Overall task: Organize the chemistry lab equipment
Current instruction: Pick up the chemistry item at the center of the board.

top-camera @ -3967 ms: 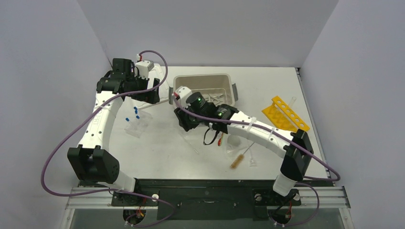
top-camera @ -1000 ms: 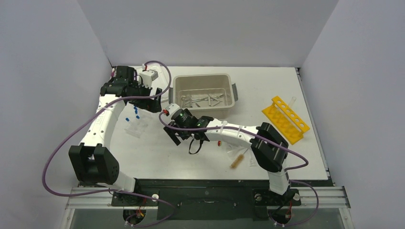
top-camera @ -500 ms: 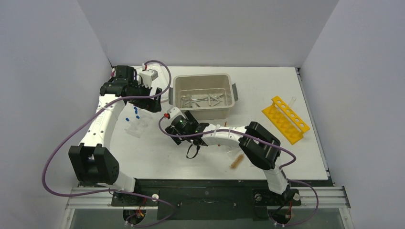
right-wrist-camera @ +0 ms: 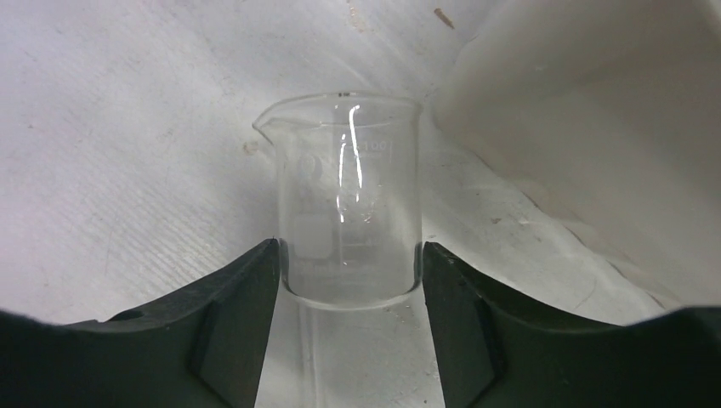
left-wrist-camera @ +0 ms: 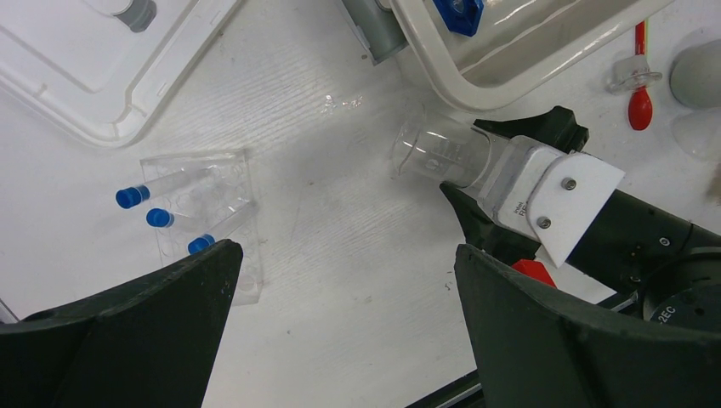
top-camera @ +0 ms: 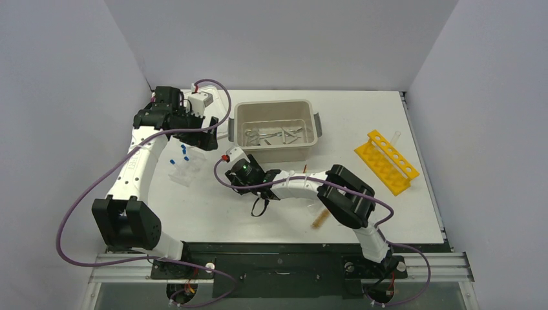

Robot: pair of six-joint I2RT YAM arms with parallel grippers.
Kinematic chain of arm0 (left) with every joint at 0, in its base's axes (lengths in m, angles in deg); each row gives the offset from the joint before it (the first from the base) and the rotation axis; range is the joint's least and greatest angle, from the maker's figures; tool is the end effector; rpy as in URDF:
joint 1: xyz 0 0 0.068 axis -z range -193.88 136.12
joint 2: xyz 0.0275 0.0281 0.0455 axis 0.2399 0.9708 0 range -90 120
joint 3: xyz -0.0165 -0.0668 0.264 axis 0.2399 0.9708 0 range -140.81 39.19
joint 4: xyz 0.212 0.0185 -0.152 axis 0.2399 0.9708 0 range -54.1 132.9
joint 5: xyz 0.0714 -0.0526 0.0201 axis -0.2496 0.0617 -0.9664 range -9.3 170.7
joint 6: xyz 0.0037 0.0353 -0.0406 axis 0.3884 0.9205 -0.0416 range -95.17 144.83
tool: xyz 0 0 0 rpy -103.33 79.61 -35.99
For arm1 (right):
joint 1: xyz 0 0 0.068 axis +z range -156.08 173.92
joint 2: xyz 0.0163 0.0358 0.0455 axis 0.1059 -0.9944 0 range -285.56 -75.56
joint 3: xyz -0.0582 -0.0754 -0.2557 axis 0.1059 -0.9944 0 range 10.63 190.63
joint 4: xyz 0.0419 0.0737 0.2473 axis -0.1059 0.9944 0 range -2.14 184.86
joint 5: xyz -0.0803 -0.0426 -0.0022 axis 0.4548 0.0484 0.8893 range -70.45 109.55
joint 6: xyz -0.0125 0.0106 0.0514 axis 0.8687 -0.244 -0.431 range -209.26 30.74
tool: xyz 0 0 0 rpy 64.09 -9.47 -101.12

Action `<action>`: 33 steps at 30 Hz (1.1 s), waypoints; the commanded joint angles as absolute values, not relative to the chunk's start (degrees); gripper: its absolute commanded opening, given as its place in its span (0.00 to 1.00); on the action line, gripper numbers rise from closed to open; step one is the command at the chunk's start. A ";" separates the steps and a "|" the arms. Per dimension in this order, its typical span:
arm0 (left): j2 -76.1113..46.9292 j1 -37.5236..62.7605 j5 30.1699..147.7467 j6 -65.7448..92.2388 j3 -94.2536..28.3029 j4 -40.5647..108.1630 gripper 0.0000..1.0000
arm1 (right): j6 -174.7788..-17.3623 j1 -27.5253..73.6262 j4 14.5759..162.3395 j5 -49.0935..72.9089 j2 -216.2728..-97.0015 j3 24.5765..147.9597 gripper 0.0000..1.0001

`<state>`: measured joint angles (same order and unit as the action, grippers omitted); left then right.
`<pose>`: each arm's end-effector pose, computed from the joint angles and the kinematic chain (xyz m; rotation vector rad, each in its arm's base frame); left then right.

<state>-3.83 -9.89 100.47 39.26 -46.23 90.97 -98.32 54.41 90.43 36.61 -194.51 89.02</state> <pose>0.3070 -0.0335 0.3448 0.5315 2.4418 -0.3632 0.2316 0.3880 0.1570 -0.8613 2.1322 0.2845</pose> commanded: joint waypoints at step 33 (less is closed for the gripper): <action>-4.72 -9.57 100.56 37.77 -48.23 88.70 0.97 | -98.49 55.21 94.57 31.47 -163.06 81.90 0.19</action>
